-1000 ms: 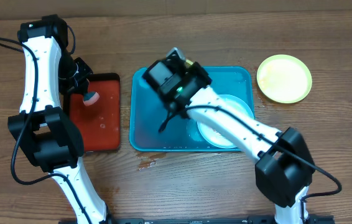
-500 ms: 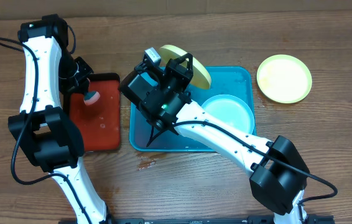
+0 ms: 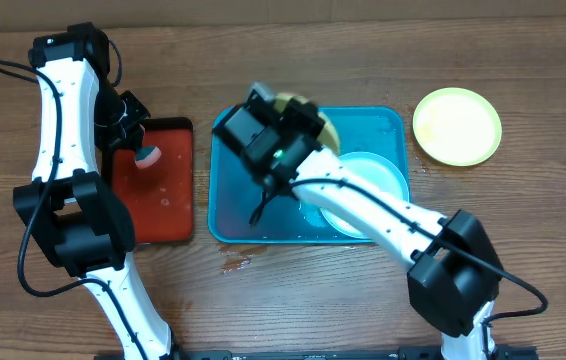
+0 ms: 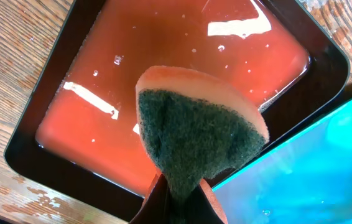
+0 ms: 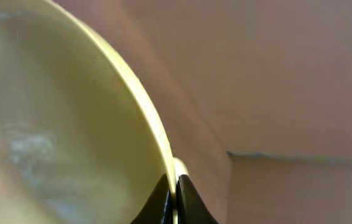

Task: Clean dirty plates on tray and stack at the side
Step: 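Raise the sponge back over the red tray and lift the yellow plate, then carry the yellow plate right and stack it on the other yellow plate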

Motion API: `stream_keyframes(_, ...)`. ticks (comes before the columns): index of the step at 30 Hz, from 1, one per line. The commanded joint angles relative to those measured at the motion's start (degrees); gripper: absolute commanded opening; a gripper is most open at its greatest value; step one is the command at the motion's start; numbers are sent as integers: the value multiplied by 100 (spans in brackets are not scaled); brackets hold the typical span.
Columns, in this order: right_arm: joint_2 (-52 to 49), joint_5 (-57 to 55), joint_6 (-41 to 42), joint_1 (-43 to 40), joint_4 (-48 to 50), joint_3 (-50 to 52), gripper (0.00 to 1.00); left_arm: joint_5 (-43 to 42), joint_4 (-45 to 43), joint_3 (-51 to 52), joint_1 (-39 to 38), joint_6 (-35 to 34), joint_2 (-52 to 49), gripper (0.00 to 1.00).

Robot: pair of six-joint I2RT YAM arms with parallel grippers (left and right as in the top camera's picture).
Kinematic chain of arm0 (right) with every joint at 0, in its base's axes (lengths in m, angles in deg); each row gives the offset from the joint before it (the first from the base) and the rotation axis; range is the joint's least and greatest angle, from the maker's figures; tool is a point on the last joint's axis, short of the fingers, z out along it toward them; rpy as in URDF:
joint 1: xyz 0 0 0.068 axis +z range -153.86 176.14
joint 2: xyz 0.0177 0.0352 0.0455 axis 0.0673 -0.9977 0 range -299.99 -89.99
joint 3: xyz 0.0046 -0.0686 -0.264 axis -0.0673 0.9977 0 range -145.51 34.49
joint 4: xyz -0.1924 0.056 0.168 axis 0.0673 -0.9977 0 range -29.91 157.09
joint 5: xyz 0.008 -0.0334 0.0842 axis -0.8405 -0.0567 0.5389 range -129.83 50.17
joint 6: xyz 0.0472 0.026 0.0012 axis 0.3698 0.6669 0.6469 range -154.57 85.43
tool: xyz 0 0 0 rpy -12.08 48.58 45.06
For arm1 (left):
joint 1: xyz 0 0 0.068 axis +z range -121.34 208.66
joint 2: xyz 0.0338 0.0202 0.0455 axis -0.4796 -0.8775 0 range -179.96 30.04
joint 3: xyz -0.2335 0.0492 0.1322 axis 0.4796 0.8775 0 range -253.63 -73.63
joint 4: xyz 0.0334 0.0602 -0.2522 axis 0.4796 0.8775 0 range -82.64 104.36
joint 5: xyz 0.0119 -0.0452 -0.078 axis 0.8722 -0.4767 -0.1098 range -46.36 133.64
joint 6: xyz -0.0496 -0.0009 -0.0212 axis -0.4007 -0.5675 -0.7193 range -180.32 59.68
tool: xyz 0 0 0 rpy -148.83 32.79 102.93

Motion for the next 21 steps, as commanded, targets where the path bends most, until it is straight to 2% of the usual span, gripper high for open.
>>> stream_keyframes(1,651,-691,518,-501,367,-131,4,-61,-9,-116,-13,-74,175,4)
stream_keyframes(5,1174,1333,1010,-1344,87,-131,4,-59,-9,-116,-13,-74,175,4)
stream_keyframes(7,1335,2914,1401,-2035,-291,-131,4,-61,-9,-116,-13,-74,175,4)
stream_keyframes(12,1268,5683,1869,-3794,-861,-44,4,-61,-48,-116,-13,-74,175,4)
stream_keyframes(15,1152,6551,2142,-4857,-927,155,4,-61,-68,-116,-13,-74,175,4)
stream_keyframes(21,824,6756,2667,-6262,-772,520,4,-61,-74,-116,-13,-74,175,4)
